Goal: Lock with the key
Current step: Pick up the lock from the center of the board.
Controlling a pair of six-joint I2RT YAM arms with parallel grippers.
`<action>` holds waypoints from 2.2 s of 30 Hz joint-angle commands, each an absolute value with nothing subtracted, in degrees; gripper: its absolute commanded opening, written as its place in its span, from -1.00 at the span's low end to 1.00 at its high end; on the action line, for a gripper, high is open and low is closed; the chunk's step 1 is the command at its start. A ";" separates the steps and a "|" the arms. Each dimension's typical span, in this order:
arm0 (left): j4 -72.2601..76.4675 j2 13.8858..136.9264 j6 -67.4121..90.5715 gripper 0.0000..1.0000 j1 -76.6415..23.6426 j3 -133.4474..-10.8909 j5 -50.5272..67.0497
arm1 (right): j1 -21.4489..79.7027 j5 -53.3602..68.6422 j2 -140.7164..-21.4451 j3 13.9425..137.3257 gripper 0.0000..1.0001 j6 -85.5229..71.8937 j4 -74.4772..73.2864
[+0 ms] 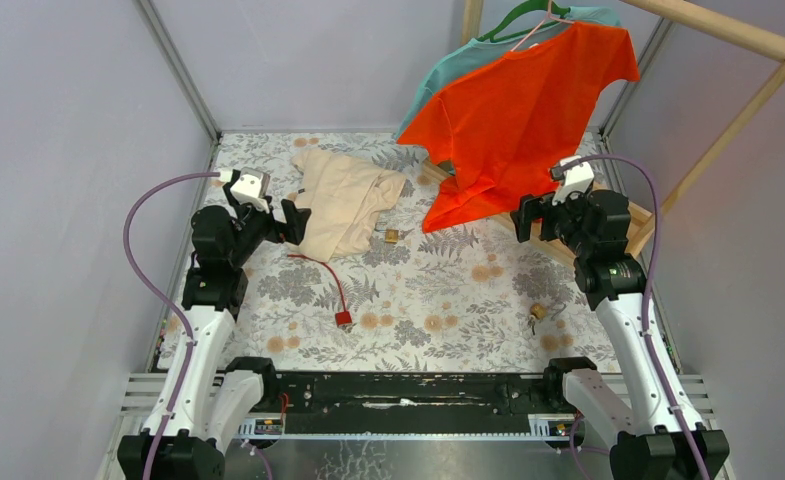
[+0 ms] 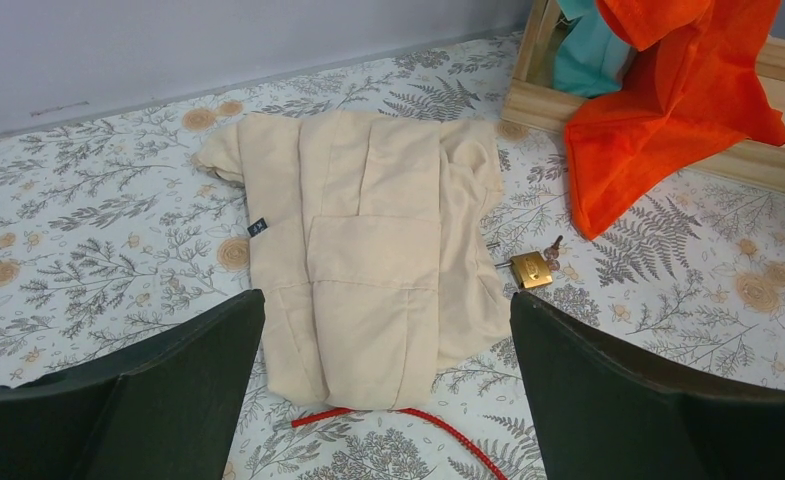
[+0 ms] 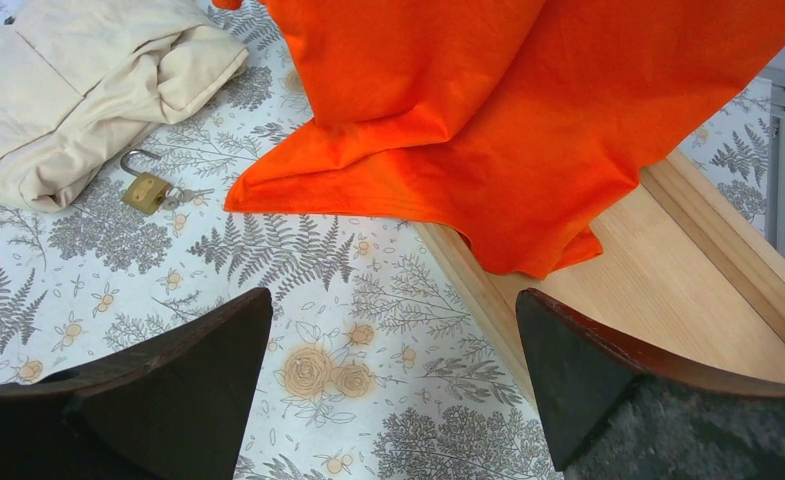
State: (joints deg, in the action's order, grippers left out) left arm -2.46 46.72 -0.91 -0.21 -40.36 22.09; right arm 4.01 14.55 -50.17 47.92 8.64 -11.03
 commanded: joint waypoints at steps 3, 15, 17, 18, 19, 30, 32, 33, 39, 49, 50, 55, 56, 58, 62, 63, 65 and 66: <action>1.17 47.06 -0.78 1.00 0.31 -40.30 25.01 | 2.19 14.66 -50.80 46.69 0.98 10.14 -7.18; -23.69 53.45 -32.83 1.00 -2.88 -42.11 36.42 | -0.26 15.64 -53.11 44.76 0.98 13.03 -6.43; -30.50 54.46 -39.55 1.00 -4.34 -41.95 35.25 | -0.38 15.85 -53.18 44.65 0.98 13.30 -6.40; -33.63 54.75 -42.24 1.00 -5.35 -41.60 34.79 | -0.43 15.95 -53.25 44.57 0.98 13.41 -6.38; -35.81 54.83 -44.40 1.00 -6.60 -40.60 33.92 | -0.49 16.10 -53.36 44.48 0.98 13.42 -6.38; -38.47 58.57 -44.63 0.86 -23.90 -34.49 21.83 | -0.97 17.79 -53.53 43.94 0.98 13.64 -6.38; -37.49 59.93 -44.04 0.81 -25.04 -33.88 21.21 | -1.05 18.06 -53.53 43.88 0.98 13.67 -6.35; -36.58 60.41 -43.58 0.78 -25.78 -33.58 20.93 | -1.03 18.22 -53.53 43.90 0.98 13.68 -6.34; -32.32 63.74 -40.31 0.62 -30.51 -32.38 18.88 | -1.10 18.62 -53.48 43.69 0.98 13.71 -6.36; -27.15 68.12 -36.42 0.36 -33.67 -31.92 16.01 | -1.05 19.51 -53.40 43.64 0.98 13.72 -6.48; -26.51 68.06 -35.68 0.35 -34.07 -31.64 15.90 | -1.08 19.51 -53.38 43.58 0.98 13.71 -6.44; -23.33 68.26 -33.41 0.13 -36.03 -30.19 13.87 | -1.05 20.13 -53.35 43.52 0.98 13.48 -6.40; -22.91 68.21 -33.13 0.05 -36.24 -30.08 13.51 | -1.05 20.31 -53.35 43.50 0.98 13.33 -6.32; -22.52 67.64 -32.87 -0.09 -36.26 -30.34 13.41 | -1.06 20.83 -53.37 43.51 0.98 12.60 -6.10; -22.27 66.02 -29.15 -0.43 -36.48 -33.07 14.63 | -0.99 22.09 -54.00 44.45 0.99 9.76 -5.38; -22.24 65.67 -28.43 -0.52 -36.52 -34.24 15.26 | -0.97 22.72 -54.50 44.92 0.99 8.86 -5.30; -22.30 65.66 -26.74 -0.69 -36.67 -37.36 16.38 | -0.69 25.17 -55.89 46.18 0.98 7.26 -5.28; -22.28 65.86 -25.67 -0.78 -36.77 -39.09 16.65 | -0.19 26.32 -56.71 46.83 0.98 6.52 -5.22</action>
State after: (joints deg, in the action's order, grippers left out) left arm -26.52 66.94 -30.09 -36.05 -32.34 15.11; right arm -0.75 21.34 -54.52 43.33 10.44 -8.23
